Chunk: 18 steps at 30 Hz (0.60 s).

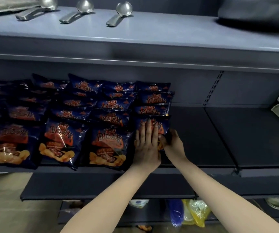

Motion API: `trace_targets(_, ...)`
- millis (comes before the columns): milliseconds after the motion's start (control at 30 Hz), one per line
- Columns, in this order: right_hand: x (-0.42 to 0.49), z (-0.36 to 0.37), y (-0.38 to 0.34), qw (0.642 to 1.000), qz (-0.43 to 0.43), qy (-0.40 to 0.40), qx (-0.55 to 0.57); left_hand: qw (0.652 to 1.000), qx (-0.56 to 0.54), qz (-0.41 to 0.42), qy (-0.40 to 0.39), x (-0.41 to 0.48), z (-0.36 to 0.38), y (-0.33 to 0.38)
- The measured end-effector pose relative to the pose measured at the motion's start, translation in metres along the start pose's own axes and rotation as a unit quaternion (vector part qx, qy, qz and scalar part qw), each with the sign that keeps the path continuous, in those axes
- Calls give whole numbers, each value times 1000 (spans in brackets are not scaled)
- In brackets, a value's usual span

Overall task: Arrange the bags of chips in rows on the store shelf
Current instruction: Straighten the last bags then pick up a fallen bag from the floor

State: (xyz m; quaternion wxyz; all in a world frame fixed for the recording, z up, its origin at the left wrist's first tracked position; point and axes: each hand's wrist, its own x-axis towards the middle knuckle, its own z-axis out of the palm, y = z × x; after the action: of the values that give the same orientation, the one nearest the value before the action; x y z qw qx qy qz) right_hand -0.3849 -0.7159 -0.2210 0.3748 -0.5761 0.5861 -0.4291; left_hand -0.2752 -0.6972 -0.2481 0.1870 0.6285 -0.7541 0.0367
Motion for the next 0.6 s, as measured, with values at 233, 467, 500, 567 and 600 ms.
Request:
trace_targets(233, 11, 1, 5, 1000, -11, 13, 13, 999, -17, 4, 29, 13, 8, 3)
trace_targets(467, 25, -1, 3, 1000, 3, 16, 18, 1000, 3, -3, 15, 27, 11, 2)
trace_targets(500, 27, -1, 3, 1000, 6, 17, 18, 1000, 4, -5, 11, 28, 11, 2)
trace_targets(567, 28, 0, 4, 1000, 10, 20, 16, 1000, 5, -8, 9, 28, 12, 2)
trace_targets(600, 28, 0, 5, 1000, 10, 23, 12, 1000, 6, -9, 9, 28, 12, 2)
